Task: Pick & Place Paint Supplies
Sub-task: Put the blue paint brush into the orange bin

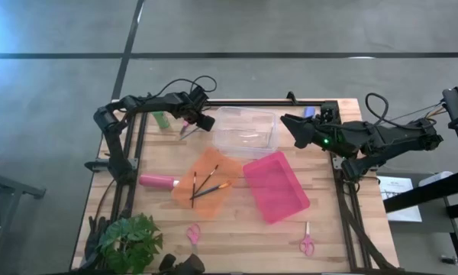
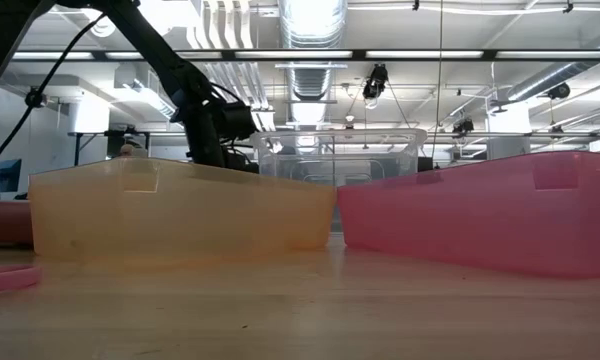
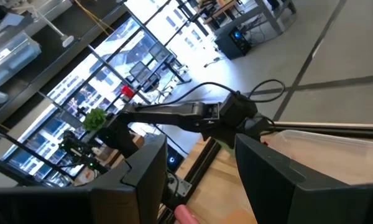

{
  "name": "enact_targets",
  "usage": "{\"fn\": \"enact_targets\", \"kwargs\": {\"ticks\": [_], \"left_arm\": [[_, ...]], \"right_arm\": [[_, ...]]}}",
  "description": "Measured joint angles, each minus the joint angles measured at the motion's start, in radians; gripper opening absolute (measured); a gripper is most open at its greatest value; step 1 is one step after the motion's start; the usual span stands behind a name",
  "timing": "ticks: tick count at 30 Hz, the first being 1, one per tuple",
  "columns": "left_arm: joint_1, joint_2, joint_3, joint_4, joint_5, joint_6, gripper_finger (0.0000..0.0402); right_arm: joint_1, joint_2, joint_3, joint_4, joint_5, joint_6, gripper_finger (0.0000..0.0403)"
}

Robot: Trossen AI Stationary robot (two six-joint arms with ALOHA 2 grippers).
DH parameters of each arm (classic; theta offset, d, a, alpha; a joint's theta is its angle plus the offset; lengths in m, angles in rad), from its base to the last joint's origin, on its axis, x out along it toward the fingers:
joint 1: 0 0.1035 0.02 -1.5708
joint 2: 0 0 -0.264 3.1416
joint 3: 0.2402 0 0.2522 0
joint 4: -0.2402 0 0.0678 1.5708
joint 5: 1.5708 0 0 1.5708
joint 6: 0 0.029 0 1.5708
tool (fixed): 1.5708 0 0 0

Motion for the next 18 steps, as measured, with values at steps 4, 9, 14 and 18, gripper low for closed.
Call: {"fn": "enact_targets", "kwargs": {"ticks": [4,9,14,18], "left_arm": [[-0.004,0.000,0.000,-0.003,0.000,0.024,0.0120],[-0.021,0.031,0.000,-0.034,0.000,0.039,0.0120],[-0.040,0.078,0.006,-0.050,-0.018,0.030,0.0120],[-0.041,0.082,0.007,-0.051,-0.025,0.005,0.0120]], "right_arm": [[0.000,0.000,0.000,0.000,0.000,0.000,0.0183],[0.000,0.000,0.000,0.000,0.000,0.001,0.0183],[0.000,0.000,0.000,0.000,0.002,0.003,0.0183],[0.000,0.000,0.000,0.001,0.002,0.004,0.0183]]}}
